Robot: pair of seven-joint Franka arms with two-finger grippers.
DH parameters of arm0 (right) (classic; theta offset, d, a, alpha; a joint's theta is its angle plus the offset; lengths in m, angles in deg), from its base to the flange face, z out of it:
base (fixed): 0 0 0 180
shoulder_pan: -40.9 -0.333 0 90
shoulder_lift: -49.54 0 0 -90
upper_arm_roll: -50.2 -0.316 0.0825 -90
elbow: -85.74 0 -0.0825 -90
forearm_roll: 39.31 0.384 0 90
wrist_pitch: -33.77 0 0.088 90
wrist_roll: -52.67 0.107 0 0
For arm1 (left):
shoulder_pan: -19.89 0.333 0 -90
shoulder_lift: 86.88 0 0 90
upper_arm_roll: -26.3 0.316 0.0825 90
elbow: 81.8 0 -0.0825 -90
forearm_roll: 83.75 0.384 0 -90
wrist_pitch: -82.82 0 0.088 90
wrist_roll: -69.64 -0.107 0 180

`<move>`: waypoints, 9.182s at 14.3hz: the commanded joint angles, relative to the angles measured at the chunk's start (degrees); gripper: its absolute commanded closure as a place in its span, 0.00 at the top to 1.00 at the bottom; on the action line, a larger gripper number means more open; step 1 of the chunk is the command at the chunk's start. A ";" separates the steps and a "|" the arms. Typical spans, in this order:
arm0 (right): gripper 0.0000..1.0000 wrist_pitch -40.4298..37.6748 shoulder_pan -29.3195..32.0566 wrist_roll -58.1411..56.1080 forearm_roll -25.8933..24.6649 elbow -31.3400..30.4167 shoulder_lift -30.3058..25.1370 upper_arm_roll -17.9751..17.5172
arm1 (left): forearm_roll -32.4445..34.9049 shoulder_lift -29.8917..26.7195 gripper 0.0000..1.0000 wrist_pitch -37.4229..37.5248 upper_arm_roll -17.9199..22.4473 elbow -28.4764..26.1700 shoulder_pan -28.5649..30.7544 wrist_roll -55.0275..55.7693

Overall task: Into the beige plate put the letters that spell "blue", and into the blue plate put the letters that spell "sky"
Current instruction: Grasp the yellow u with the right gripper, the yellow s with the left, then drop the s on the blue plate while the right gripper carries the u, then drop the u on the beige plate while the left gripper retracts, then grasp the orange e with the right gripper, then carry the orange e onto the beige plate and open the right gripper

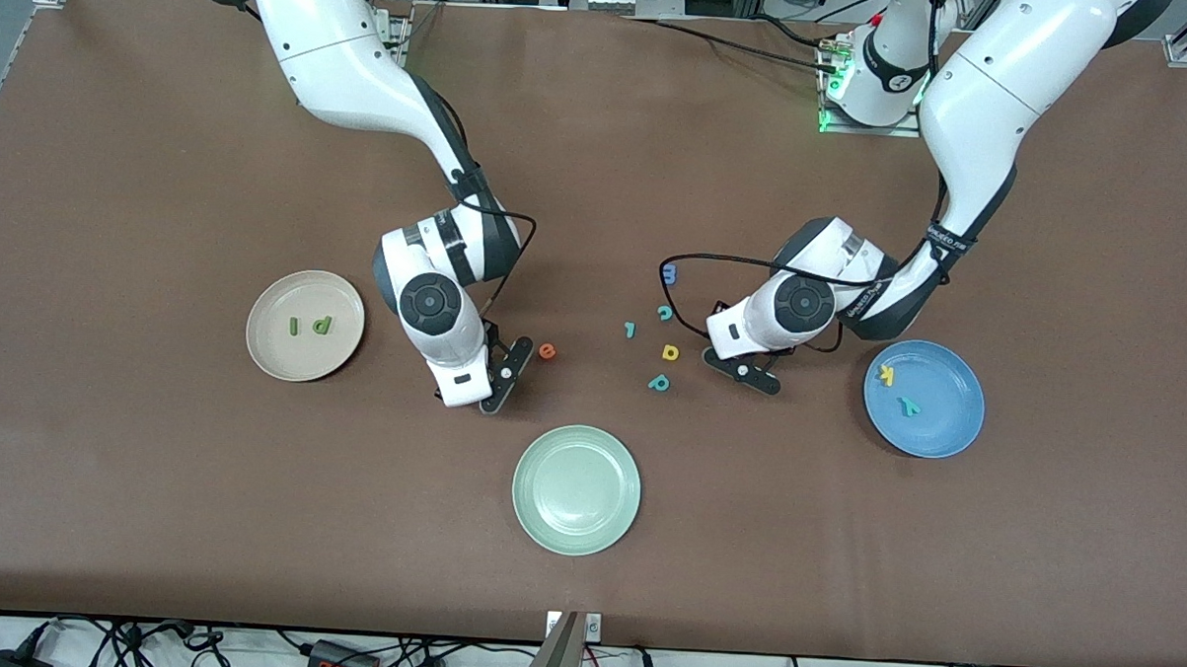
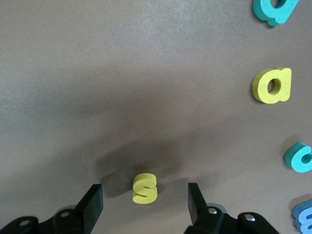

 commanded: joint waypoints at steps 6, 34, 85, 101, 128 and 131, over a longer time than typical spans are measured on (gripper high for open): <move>0.59 3.14 0.10 -6.25 0.34 -0.02 0.70 -0.18 | 3.43 0.19 0.16 -0.66 0.53 -0.63 -0.23 0.89; 0.09 -4.66 5.01 0.24 1.13 0.15 -3.77 0.34 | 0.89 -6.05 1.00 29.25 -4.56 15.34 19.81 -24.68; 0.85 -2.40 -10.54 44.81 2.89 4.46 1.58 1.31 | -18.01 -40.68 1.00 30.63 27.78 11.06 -7.08 -7.46; 0.55 1.91 -10.01 43.84 2.98 4.46 3.51 1.31 | -18.10 -40.68 1.00 30.72 27.78 11.06 -6.82 -7.46; 0.12 -11.61 -0.17 38.66 2.63 -16.62 -13.71 14.48 | -18.36 -40.51 1.00 30.80 27.95 11.06 -6.29 -7.55; 0.12 -17.85 -0.17 36.11 2.63 -17.16 -14.07 17.83 | -18.45 -40.51 1.00 31.15 28.21 10.97 -6.29 -7.55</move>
